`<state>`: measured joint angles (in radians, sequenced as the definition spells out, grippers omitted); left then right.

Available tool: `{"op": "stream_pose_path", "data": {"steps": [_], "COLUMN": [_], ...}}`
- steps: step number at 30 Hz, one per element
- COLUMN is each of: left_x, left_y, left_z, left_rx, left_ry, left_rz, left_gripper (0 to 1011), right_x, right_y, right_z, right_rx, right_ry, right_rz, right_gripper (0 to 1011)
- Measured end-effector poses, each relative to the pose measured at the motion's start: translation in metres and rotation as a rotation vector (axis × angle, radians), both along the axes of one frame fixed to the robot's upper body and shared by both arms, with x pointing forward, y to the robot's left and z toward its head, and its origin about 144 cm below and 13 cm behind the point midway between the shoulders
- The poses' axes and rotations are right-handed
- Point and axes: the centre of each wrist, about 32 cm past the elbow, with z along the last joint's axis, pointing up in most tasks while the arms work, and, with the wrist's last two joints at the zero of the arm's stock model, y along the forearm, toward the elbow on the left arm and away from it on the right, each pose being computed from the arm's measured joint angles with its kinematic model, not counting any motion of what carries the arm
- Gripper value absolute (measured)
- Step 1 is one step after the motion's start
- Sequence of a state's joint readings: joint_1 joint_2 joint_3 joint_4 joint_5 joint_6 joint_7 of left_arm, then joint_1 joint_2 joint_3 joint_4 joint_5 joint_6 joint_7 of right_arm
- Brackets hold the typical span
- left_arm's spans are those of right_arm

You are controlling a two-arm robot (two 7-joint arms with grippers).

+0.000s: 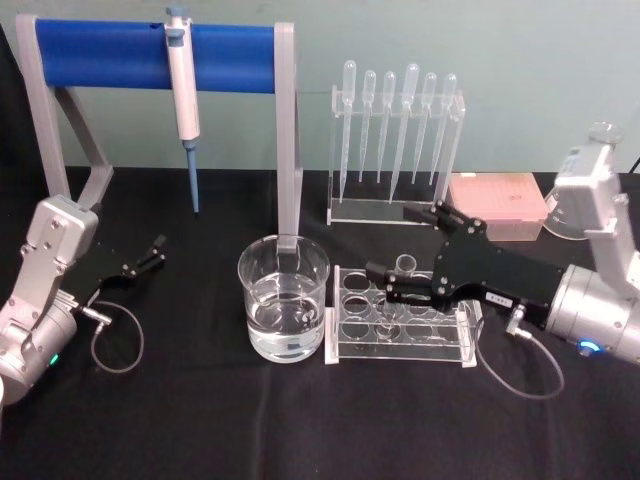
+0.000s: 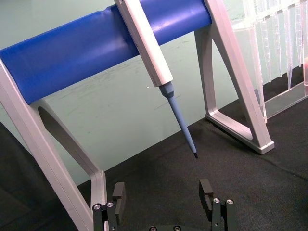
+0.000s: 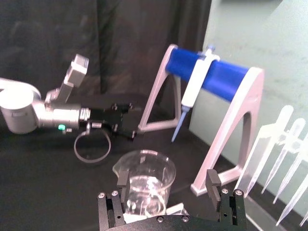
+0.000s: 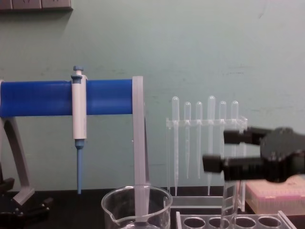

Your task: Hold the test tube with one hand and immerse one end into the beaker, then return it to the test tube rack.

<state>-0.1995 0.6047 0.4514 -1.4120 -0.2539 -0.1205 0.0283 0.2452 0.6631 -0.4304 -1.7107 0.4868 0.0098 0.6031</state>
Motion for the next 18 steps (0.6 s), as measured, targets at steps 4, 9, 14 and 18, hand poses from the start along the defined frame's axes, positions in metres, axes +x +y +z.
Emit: {"op": "stream_pose_path", "data": {"steps": [4,9,14,18], "left_x": [0.0,0.0,0.0,0.0], "left_y": [0.0,0.0,0.0,0.0], "left_z": [0.0,0.0,0.0,0.0], "left_rx": [0.0,0.0,0.0,0.0], "left_ry": [0.0,0.0,0.0,0.0], "left_rz": [0.0,0.0,0.0,0.0], "left_gripper": [1000,1000,1000,1000], "right_x": [-0.006,-0.015,-0.022,-0.029], "right_y": [-0.001,-0.004,-0.006,-0.003], "right_z": [0.007,0.013,0.012,0.002], "right_rx": [0.04,0.107,0.153,0.143], "right_ry": [-0.027,-0.065,-0.077,-0.082], "right_rz": [-0.026,-0.145,-0.306,-0.51], "right_gripper": [1002,1002,1002,1002]}}
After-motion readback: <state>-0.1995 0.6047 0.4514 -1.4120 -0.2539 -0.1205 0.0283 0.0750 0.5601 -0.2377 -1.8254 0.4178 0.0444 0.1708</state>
